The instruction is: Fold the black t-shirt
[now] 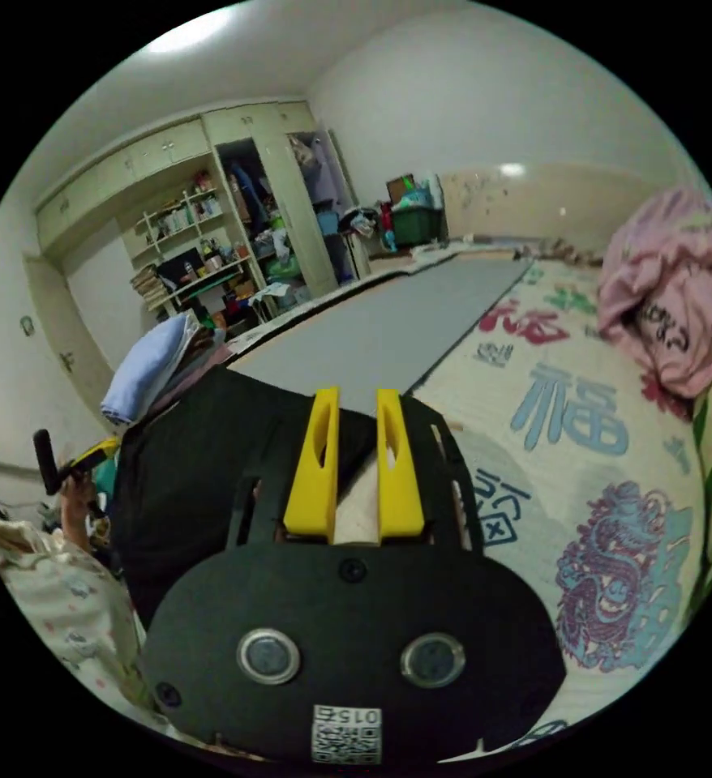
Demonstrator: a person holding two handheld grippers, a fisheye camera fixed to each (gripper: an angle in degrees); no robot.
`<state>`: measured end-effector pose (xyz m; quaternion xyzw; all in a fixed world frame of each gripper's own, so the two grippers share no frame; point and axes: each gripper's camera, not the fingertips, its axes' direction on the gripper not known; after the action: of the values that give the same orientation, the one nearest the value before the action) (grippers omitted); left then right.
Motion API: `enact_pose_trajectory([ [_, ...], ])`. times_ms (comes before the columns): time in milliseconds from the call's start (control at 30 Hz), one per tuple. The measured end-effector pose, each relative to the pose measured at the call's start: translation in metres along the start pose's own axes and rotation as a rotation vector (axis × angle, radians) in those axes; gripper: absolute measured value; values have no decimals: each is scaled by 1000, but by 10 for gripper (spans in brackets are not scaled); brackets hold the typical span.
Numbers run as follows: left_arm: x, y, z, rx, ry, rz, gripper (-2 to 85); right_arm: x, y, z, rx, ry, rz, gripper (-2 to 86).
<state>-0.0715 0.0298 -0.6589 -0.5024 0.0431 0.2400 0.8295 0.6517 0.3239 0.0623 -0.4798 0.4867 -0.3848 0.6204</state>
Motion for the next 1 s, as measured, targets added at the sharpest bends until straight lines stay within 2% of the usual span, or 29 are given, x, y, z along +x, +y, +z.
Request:
enact_pose_trajectory([
  [100,-23,20,8,-14,18,-102,101,-77,5,26,-11,-82,-210,68],
  [233,-22,36,20,-30,32,-113,102,-167,-22,98,-105,-228,-406,64],
  [300,-20,40,19,-31,35,-107,97,-225,-40,161,-170,-352,-499,65],
  [467,-13,53,14,-47,41,-107,69,-341,-41,318,-339,-440,-614,38],
  [567,-5,61,11,-60,20,-84,39,-401,-23,403,-473,-405,-658,6],
  [700,1,70,4,-50,31,-72,8,-456,8,473,-544,-204,-729,-8],
  [867,15,79,0,-92,-18,-22,9,-483,27,498,-597,-135,-757,-8],
  [1000,22,83,-7,-76,-50,-14,26,-478,26,485,-572,-206,-725,4],
])
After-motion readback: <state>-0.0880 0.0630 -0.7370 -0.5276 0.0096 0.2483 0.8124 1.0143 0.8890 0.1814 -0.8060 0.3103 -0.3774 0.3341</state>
